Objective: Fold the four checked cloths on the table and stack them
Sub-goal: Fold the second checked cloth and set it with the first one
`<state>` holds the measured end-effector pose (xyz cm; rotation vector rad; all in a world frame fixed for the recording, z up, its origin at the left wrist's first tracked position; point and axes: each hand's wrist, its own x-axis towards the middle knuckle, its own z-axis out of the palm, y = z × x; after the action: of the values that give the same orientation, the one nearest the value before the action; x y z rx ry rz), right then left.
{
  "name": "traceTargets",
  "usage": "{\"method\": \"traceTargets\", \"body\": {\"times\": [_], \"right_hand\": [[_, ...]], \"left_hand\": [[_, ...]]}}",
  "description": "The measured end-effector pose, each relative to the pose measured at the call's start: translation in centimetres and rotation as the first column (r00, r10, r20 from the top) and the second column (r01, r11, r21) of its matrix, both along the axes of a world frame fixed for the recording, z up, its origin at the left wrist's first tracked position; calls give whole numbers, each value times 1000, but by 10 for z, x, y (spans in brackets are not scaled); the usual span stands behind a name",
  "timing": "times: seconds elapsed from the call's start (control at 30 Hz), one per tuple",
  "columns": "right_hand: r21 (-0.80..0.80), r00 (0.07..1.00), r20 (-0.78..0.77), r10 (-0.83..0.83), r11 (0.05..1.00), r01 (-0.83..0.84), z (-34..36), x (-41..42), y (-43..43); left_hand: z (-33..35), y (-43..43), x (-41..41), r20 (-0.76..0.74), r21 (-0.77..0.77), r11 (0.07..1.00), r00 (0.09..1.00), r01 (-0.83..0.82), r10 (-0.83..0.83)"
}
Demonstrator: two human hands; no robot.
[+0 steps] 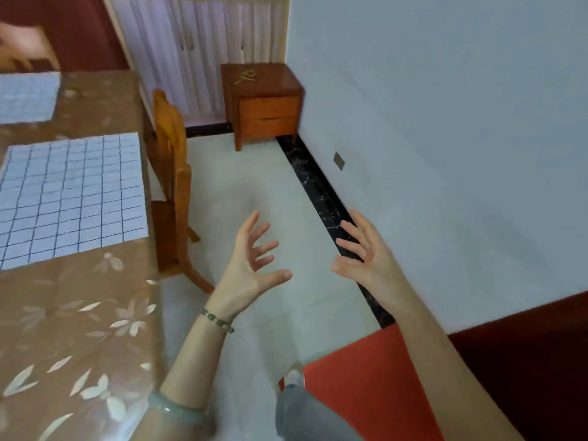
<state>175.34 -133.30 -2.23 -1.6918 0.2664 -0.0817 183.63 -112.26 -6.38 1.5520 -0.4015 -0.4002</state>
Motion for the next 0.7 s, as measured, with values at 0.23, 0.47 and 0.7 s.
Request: {"method": "traceTargets", "body": {"times": [0.23,0.47,0.7], "right_hand": [[2,982,-5,188,982,-188,12,130,-47],[7,938,-7,348,938,-348,1,250,-55],[-6,874,38,484,875,-484,1,407,-31]], "left_hand": [[16,-30,84,100,124,977,981,-176,164],[14,-20,162,124,166,916,929,-366,349],[13,-2,274,144,156,870,882,-468,448]]}}
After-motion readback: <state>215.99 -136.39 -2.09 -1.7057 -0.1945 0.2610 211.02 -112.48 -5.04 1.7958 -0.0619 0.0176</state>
